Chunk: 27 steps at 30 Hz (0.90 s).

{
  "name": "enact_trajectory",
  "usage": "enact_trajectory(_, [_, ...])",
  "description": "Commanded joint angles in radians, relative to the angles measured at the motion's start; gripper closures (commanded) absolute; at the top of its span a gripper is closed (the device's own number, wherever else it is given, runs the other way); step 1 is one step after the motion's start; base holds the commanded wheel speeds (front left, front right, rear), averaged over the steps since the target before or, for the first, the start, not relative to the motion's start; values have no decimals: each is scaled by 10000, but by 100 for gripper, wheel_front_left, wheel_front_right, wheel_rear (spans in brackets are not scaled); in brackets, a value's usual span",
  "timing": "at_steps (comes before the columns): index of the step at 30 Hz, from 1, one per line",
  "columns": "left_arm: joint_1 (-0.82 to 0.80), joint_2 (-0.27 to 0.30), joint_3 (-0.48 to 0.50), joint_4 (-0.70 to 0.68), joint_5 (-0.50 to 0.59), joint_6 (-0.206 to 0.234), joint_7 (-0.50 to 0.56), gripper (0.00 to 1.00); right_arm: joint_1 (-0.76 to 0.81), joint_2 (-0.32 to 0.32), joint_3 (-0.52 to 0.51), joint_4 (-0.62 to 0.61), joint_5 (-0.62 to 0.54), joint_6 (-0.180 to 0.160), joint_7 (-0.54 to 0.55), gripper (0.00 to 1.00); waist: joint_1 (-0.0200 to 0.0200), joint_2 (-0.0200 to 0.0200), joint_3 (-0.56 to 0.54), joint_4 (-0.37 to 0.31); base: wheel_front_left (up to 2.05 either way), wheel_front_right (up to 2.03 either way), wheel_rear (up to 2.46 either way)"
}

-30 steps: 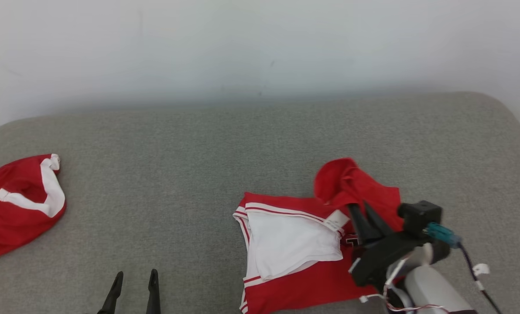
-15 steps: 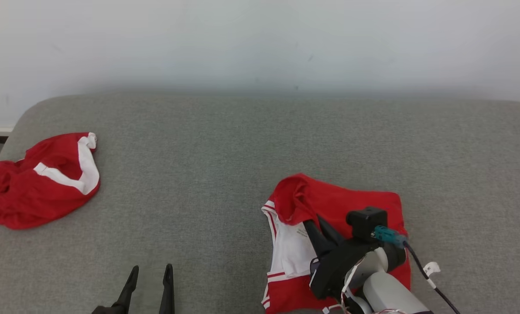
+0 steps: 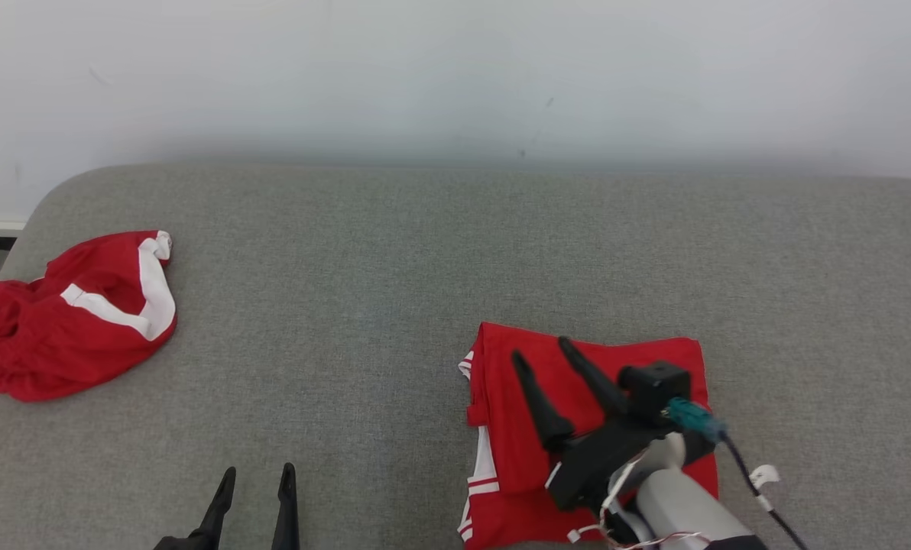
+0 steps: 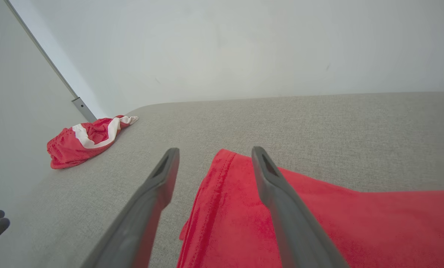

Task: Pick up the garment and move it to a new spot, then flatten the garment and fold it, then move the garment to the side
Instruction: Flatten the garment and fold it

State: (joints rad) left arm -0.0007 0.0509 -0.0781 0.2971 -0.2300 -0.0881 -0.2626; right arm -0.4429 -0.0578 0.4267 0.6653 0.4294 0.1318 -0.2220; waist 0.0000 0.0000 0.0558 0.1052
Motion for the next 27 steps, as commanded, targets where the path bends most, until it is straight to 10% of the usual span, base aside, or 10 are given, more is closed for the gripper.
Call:
enact_trajectory(1, [41,-9,73,-10,62,-9,-31,0,-7,-210,-136,-204,-38,-26,-171,0,0,0,-50,-67,0,0,0])
enact_trajectory(11, [292,-9,354,-157,198,-57,-31,0,1318,-1311,-2301,-2428,-552,-26,-430,0,0,0,-122,-368,0,0,0])
enact_trajectory(27, [445,-9,503,-798,446,299,-31,0,3947,-320,-4873,-5232,-1673,-26,-420,0,0,0,-173,-817,0,0,0])
